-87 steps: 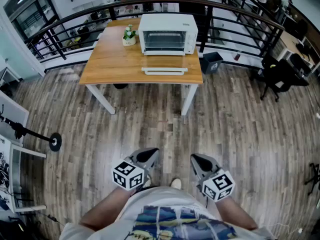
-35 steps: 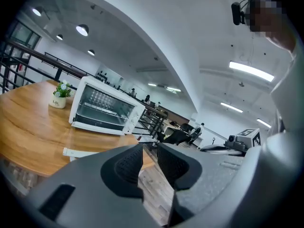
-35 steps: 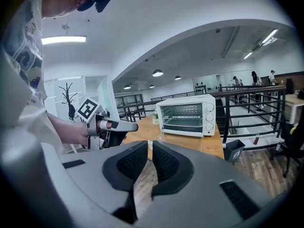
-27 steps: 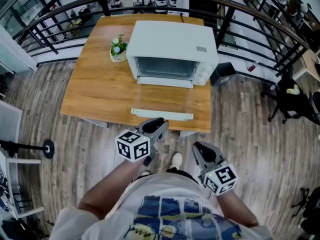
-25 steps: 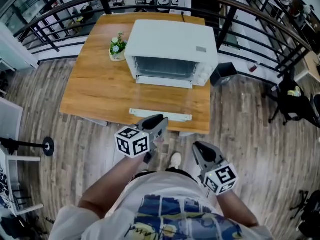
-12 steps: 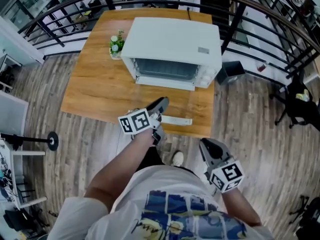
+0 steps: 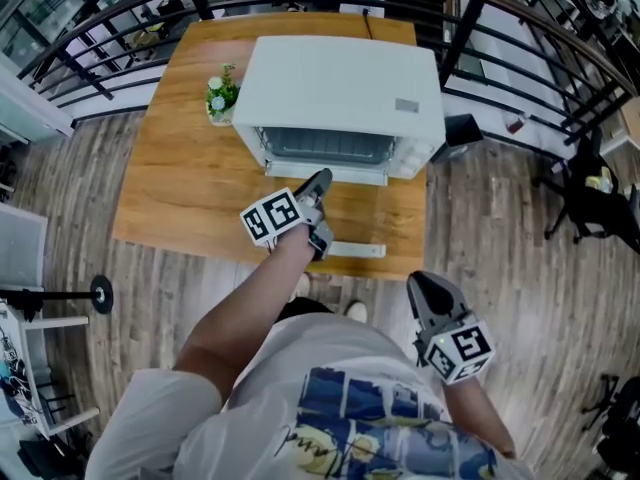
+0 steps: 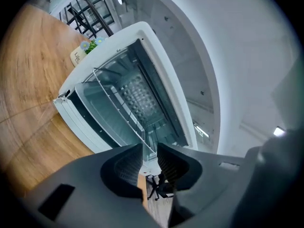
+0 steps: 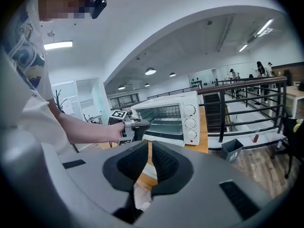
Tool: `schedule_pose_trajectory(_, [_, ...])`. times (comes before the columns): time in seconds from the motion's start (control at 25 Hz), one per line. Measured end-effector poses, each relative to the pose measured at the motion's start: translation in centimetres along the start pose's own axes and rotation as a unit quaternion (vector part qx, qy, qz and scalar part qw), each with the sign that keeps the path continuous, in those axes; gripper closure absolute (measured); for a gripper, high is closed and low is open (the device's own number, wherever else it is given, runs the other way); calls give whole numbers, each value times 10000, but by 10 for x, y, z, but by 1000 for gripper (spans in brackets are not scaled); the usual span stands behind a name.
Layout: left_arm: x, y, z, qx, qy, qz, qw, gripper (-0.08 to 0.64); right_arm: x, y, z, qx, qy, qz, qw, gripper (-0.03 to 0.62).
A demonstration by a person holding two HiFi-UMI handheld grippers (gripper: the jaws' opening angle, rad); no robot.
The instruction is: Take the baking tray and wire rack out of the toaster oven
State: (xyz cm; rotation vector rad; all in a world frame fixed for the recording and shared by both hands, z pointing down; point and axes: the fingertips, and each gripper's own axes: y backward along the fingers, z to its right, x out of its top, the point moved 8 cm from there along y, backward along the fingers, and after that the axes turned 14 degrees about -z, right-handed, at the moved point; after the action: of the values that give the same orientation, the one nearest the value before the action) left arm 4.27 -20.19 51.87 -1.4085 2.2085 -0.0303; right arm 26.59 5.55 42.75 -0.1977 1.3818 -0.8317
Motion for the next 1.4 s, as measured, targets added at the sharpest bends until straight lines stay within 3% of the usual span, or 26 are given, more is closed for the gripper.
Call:
schedule_pose_trajectory(0.72, [40, -53, -44, -309, 1076, 335, 9931, 476, 11, 2, 14, -682, -328, 43, 9971, 572])
schedule_pose_trajectory(1.16, [51, -73, -56, -462, 1309, 496, 9891, 481, 3, 5, 19, -873, -556, 2, 9946, 581])
schedule_pose_trajectory(1.4, [55, -79, -53, -646, 1331, 625, 9870, 538, 0, 7, 23, -927, -606, 9, 9938, 586])
